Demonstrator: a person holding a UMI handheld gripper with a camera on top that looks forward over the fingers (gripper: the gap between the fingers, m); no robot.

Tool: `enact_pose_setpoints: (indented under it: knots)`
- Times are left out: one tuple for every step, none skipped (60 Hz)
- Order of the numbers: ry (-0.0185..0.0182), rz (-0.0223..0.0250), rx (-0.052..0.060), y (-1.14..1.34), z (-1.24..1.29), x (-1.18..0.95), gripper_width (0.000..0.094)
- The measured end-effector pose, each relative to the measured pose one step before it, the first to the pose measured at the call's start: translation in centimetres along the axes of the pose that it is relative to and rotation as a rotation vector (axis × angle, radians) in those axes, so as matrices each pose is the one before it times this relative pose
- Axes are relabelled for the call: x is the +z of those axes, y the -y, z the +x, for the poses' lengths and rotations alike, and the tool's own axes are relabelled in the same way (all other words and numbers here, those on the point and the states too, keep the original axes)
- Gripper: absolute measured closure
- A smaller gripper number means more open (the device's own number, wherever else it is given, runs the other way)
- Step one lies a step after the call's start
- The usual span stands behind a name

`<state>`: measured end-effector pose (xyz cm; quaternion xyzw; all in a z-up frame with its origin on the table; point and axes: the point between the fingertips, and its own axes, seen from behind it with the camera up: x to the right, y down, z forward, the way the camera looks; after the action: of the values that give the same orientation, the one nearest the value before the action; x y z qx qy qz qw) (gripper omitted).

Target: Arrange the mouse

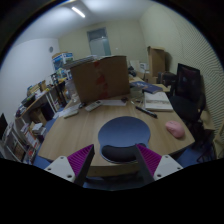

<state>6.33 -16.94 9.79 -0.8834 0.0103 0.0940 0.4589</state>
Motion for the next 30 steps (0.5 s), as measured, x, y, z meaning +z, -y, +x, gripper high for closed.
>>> enact_pose_setpoints:
  knots:
    - [-0.00718,-0.00011,0.0032,0.174,0.283,-0.003,0.0102]
    - [-0.00593,-0.00093,0.0033,-0.011,0.339,-0.038,0.0106]
    - [-0.00517,-0.00079,0.0038,-0.012,0.4,-0.039,0.0103]
    - [-0.00429,-0.00072,0.0045,-0.012,0.468,-0.058,0.0103]
    - [-0.00342,0.00016,0.0049,0.017,0.523,-0.073,0.0103]
    - [-0.0018,0.00028,0.0044,-0.145,0.577,-0.039,0.0106]
    - [0.00085,-0.00057,0.0045,0.058,0.882,-0.084,0.0107]
    - [-0.00122,-0.00095,0.0042,-0.013,0.588,0.006,0.0102]
    - [-0.00196,-0.001,0.0036,0.0,0.521,-0.038,0.0106]
    - [-0.00264,-0.00108,0.0033,0.035,0.58,-0.031,0.0108]
    - [-0.0028,-0.00079,0.0026,0.067,0.673,-0.019,0.0104]
    - [-0.00197,-0.00072,0.0018,0.062,0.679,-0.028,0.0106]
    - [-0.00557,-0.00292,0.0002,0.366,-0.208,-0.039,0.0106]
    - [0.00189,0.00206,-0.0003,-0.051,1.013,-0.072,0.0104]
    - [-0.00061,-0.00008,-0.0011,0.067,0.633,-0.034,0.0107]
    - [-0.00172,-0.00022,-0.002,0.054,0.668,-0.009,0.0108]
    - [-0.00285,0.0001,-0.0022,0.047,0.742,0.035,0.0106]
    - [-0.00358,0.00016,-0.0023,0.07,0.795,0.068,0.0107]
    - [-0.0054,-0.00195,-0.0021,0.184,0.634,0.09,0.0107]
    - [-0.00461,-0.00073,-0.0025,-0.061,0.892,0.081,0.0102]
    - [-0.00521,-0.00206,-0.0028,-0.041,0.876,0.087,0.0106]
    - [-0.00576,-0.00285,-0.0029,-0.036,0.887,0.138,0.0106]
    - [-0.00528,-0.00363,-0.0039,-0.083,0.912,0.168,0.0102]
    - [-0.00537,-0.00442,-0.0041,-0.104,0.914,0.193,0.0105]
    - [-0.0049,-0.00536,-0.0037,-0.144,0.92,0.22,0.0107]
    - [-0.00495,-0.00607,-0.0027,-0.127,0.942,0.266,0.0107]
    - [-0.00743,-0.00657,-0.0015,-0.058,0.827,0.262,0.0106]
    - [-0.0066,-0.00661,0.0007,0.019,0.911,0.449,0.0102]
    - [-0.00572,-0.00408,0.0005,-0.05,0.888,0.36,0.0109]
    - [-0.00394,-0.00143,-0.0004,-0.009,0.847,0.422,0.0107]
